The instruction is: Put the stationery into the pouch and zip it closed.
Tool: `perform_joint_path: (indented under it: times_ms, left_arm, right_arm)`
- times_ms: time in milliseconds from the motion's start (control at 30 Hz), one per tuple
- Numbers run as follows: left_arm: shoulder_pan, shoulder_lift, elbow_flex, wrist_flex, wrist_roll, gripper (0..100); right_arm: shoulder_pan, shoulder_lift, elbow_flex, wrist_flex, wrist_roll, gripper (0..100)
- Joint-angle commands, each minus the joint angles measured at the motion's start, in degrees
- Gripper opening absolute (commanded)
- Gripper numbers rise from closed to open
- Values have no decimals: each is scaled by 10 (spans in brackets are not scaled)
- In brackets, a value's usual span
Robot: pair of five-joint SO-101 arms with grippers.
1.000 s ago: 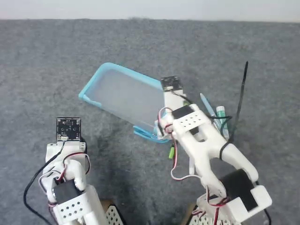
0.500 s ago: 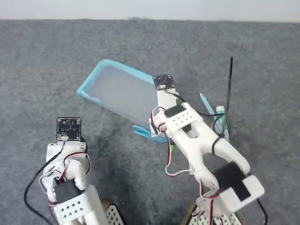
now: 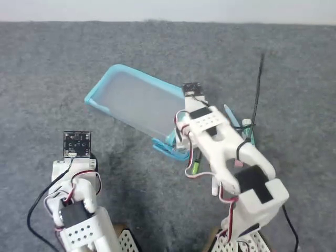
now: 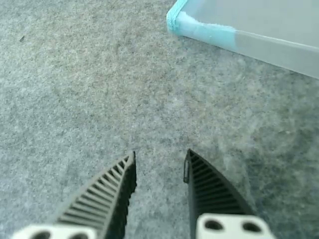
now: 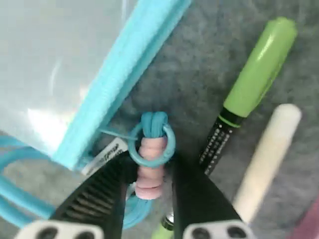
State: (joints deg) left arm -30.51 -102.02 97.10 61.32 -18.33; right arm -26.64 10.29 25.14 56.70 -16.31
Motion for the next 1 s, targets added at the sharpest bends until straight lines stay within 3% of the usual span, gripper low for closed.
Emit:
perform_joint_path:
  times_ms: [0,167,333,567,767,967]
  left_arm:
    - [4,1,-4,0,-4,148]
    - [4,1,-4,1,-4,148]
    - [4,-1,-4,-3,-4,148]
    - [3,-4,-25,-19,-5,149]
    - [5,18,-159,10,-22,177]
    - [4,247,-333,18,-16,210]
  right_arm:
    - [5,-21,-64,71,88,17]
    - [1,-28,-141,116,272,14]
    - [21,-39,-265,211,359,7]
    - [9,-170,-315,268,373,6]
    - [-78,-307,-149,226,420,6]
    - [-156,-435,-22,155,427,6]
